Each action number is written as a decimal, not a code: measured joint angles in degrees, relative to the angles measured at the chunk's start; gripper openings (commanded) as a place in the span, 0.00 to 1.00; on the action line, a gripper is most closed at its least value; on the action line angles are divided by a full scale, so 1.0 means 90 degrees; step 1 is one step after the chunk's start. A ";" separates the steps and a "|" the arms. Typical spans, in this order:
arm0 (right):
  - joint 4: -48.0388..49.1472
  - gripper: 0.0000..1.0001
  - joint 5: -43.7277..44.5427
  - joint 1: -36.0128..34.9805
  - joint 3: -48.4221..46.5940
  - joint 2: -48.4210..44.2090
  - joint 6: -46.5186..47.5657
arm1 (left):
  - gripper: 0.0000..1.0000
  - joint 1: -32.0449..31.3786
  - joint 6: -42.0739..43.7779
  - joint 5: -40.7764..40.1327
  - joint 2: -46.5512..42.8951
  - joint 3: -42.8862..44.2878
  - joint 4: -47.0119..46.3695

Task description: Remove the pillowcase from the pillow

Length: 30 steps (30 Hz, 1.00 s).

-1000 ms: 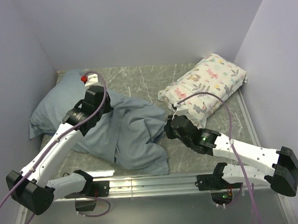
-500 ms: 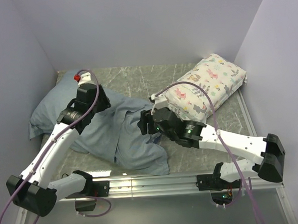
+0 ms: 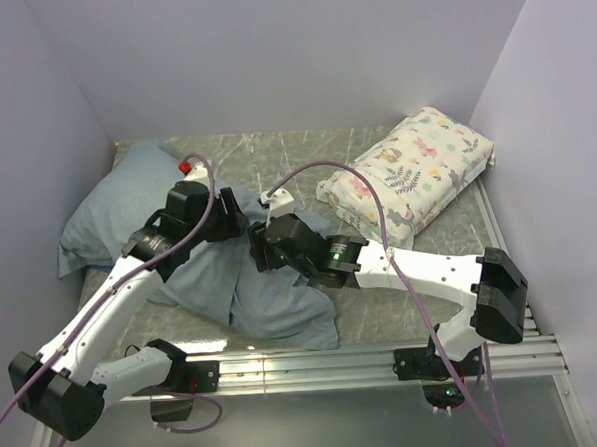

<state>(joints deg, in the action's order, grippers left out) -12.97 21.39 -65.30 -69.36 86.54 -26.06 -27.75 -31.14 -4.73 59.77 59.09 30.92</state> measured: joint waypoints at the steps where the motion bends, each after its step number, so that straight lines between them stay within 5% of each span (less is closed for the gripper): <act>1: 0.0005 0.64 0.0012 -0.0010 -0.0010 0.0036 0.0000 | 0.48 -0.0070 -0.0007 -0.0002 0.0114 -0.0046 0.0007; 6: -0.0044 0.63 0.0073 -0.0010 -0.0010 0.0146 0.0002 | 0.01 -0.0129 -0.0155 -0.0216 0.0284 -0.0165 0.0019; 9: -0.0044 0.45 0.0097 -0.0010 -0.0010 0.0189 0.0032 | 0.00 -0.0136 -0.0194 -0.0369 0.0267 -0.0165 0.0000; 12: -0.0117 0.09 0.0182 -0.0010 -0.0066 0.0277 0.0058 | 0.01 -0.0138 -0.0270 -0.0532 0.0255 -0.0160 0.0007; 14: -0.0197 0.00 0.0279 -0.0010 -0.0080 0.0289 0.0036 | 0.00 -0.0136 -0.0306 -0.0687 0.0250 -0.0134 0.0027; 21: -0.0442 0.00 0.0729 0.0092 0.0430 -0.0359 -0.0100 | 0.01 0.0134 -0.0454 -0.1175 0.0243 0.0112 0.0080; 30: -0.0508 0.00 0.0763 0.1212 0.2628 -0.2110 -0.0775 | 0.01 0.2091 -0.0787 -0.0648 0.0245 0.0117 -0.0124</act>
<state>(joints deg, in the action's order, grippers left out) -17.54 28.25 -54.39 -45.71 67.55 -33.04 -8.93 -38.22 -10.57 61.98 60.14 29.80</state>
